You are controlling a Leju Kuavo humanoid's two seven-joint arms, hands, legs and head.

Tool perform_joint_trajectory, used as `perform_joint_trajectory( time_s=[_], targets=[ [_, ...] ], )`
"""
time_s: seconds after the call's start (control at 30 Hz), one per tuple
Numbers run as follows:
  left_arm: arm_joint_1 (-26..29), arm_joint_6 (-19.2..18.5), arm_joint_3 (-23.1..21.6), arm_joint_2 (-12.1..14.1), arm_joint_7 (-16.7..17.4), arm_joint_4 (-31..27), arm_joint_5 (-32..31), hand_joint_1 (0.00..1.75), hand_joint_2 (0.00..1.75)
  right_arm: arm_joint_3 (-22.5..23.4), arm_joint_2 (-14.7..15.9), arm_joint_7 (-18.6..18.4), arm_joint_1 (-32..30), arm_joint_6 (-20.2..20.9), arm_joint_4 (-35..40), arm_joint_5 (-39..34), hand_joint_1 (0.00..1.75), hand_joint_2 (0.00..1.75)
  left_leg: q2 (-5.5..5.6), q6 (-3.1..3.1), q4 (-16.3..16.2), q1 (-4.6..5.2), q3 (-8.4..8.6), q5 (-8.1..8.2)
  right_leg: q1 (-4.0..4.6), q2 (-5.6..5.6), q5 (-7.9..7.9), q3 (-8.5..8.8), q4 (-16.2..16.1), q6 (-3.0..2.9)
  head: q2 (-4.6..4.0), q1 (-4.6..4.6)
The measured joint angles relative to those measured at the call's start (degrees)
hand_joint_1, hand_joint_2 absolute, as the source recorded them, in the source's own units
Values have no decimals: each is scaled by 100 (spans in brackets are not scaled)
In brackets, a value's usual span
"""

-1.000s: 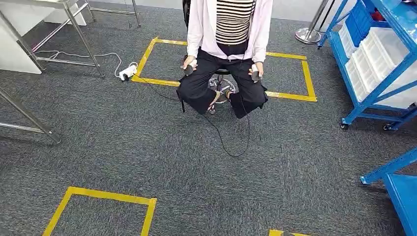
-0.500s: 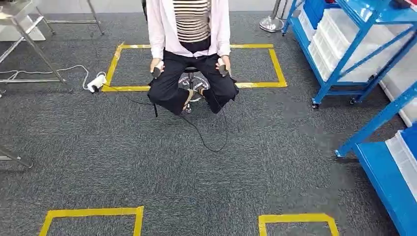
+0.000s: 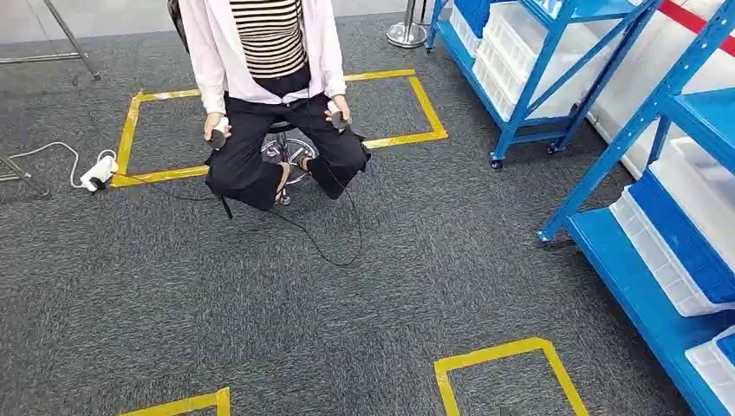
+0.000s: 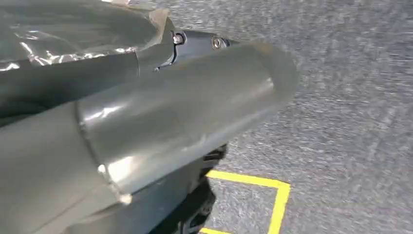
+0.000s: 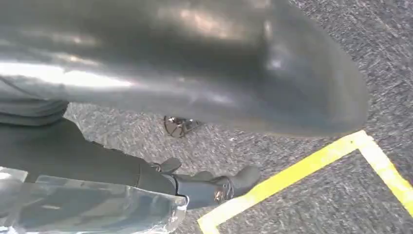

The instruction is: Take the parts from the cabinet and place them on the table.

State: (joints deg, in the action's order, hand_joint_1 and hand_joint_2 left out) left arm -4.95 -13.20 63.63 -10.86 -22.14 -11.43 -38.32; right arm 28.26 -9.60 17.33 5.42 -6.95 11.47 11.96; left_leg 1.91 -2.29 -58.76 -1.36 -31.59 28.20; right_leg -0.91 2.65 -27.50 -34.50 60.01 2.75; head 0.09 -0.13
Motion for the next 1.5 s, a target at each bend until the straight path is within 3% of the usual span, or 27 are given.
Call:
perform_joint_trajectory(
  time_s=[0.03,0.1,0.17,0.23,0.27,0.3,0.33,0.43,0.47,0.53,0.6,0.63,0.7,0.77,0.8,0.83,0.93,0.97,1.03,1.1,1.17,1.2,1.27,1.3,1.33,1.47,1.5],
  targets=[
    [3,2,0,6,0,-2,-2,0,0,0,-13,-2,20,2,0,0,0,0,-90,-41,0,12,-3,4,-1,-145,-203,-187,357,-20,0,53],
    [17,2,0,13,4,0,-13,0,0,0,-17,-2,30,9,0,-2,0,0,-278,-54,-2,52,-15,9,-4,-200,-604,-664,1343,-29,0,74],
    [16,-2,0,15,9,0,-28,0,0,0,-18,0,-2,33,-2,-7,0,0,-415,-53,-3,74,-19,10,-5,-205,-635,-765,1602,31,0,77],
    [12,-4,0,17,9,0,-35,0,0,4,-17,0,-19,42,-4,-20,0,0,-557,-46,-3,75,-10,15,-4,-279,-271,-241,661,132,0,88],
    [10,-11,0,17,9,0,-35,0,0,4,-17,2,-13,44,-4,-20,0,0,-610,-36,-4,75,0,21,-3,-417,-97,75,88,149,0,92],
    [10,-18,0,17,9,0,-35,0,0,7,-11,2,2,46,-4,-20,0,0,-667,-17,-3,87,13,31,26,-636,-16,203,-192,68,0,89],
    [13,-22,0,20,9,0,-35,0,0,7,-15,4,9,53,-4,-20,0,0,-703,25,-5,114,30,58,100,-641,38,228,-227,31,0,87],
    [-14,-35,0,7,11,0,-44,0,0,9,-4,22,-9,70,-4,-28,0,0,-853,111,45,89,112,56,130,-470,60,161,-233,-114,0,78],
    [-21,-35,0,4,9,0,-44,0,0,9,-7,22,-11,70,-4,-28,0,0,-821,170,27,74,117,100,10,-398,113,303,-317,-192,0,79],
    [-25,-35,0,13,-2,0,-35,0,0,13,-15,28,4,72,-4,-35,0,0,-319,197,-408,44,-41,416,1,-309,148,293,-329,-286,0,18],
    [-2,-31,7,15,-2,0,-24,0,0,13,-24,26,15,72,-4,-24,0,0,-185,223,-1303,39,-470,837,23,-183,157,287,-328,-306,0,-13],
    [7,-28,13,15,0,0,-24,0,0,13,-33,22,11,68,-4,-17,0,0,-174,228,-1631,39,-655,904,37,-112,158,282,-325,-306,0,-15],
    [7,-13,33,17,0,0,-13,0,0,13,-35,11,4,59,-4,-4,0,0,-173,235,-1389,22,-609,571,35,46,157,285,-300,-303,0,-13],
    [7,-7,44,28,-2,0,-2,0,0,13,-50,-2,21,59,-4,9,0,0,-91,256,-373,-32,-154,-12,18,210,150,282,-246,-295,0,-15],
    [6,-2,55,33,-2,0,4,0,0,13,-55,-2,29,57,-4,18,0,0,150,283,-101,-66,-4,26,15,269,131,261,-223,-256,0,-13],
    [5,0,59,28,-4,2,22,0,0,13,-50,-4,47,55,-4,20,0,0,179,257,-50,-17,-22,24,75,312,127,215,-183,-218,0,-35],
    [-8,9,74,42,-4,0,46,0,0,11,-59,-20,38,55,-4,24,0,0,27,115,-69,65,-35,6,47,415,174,102,-253,-105,0,-22],
    [-9,11,76,37,-4,2,46,0,0,11,-57,-33,41,48,-4,24,0,0,-51,35,-7,29,-27,-43,79,448,167,95,-234,-63,0,-20],
    [-15,11,77,31,-4,0,55,0,0,11,-57,-44,57,35,-4,26,0,0,-162,-60,26,31,-40,-81,58,-33,-76,-83,172,-107,0,-2],
    [6,13,83,35,-4,0,55,0,0,9,-68,-50,87,33,-4,35,0,0,-328,-65,25,43,-61,-80,44,-171,-501,-534,1077,-132,0,50],
    [7,20,87,37,-4,0,55,0,0,9,-68,-52,74,33,-4,39,0,0,-483,-64,23,54,-81,-79,32,-191,-652,-765,1620,-65,0,52],
    [7,20,90,37,-4,0,55,0,0,9,-66,-68,64,33,-4,42,0,0,-559,-61,23,54,-80,-77,28,-208,-559,-639,1413,-12,0,50],
    [5,20,90,33,-4,0,55,0,0,9,-63,-90,72,33,-4,44,0,0,-684,-44,23,53,-62,-67,19,-358,-220,-79,429,73,0,61],
    [5,20,90,31,-4,0,52,0,0,9,-57,-94,88,33,-4,44,0,0,-738,-25,22,60,-37,-58,25,-638,-76,235,-125,68,0,68],
    [7,20,90,31,-4,0,52,0,0,9,-55,-103,107,33,-2,46,0,0,-792,11,16,88,-14,-34,75,-870,-15,256,-233,3,0,68],
    [-18,18,90,22,-7,0,31,0,0,9,-41,-107,110,28,-4,44,0,0,-1066,173,70,71,122,15,122,-594,59,246,-311,-164,0,76],
    [-22,18,90,24,-9,0,22,0,0,9,-50,-107,106,28,-4,42,0,0,-920,215,9,17,117,79,-40,-496,112,375,-366,-223,0,59]
  ],
)
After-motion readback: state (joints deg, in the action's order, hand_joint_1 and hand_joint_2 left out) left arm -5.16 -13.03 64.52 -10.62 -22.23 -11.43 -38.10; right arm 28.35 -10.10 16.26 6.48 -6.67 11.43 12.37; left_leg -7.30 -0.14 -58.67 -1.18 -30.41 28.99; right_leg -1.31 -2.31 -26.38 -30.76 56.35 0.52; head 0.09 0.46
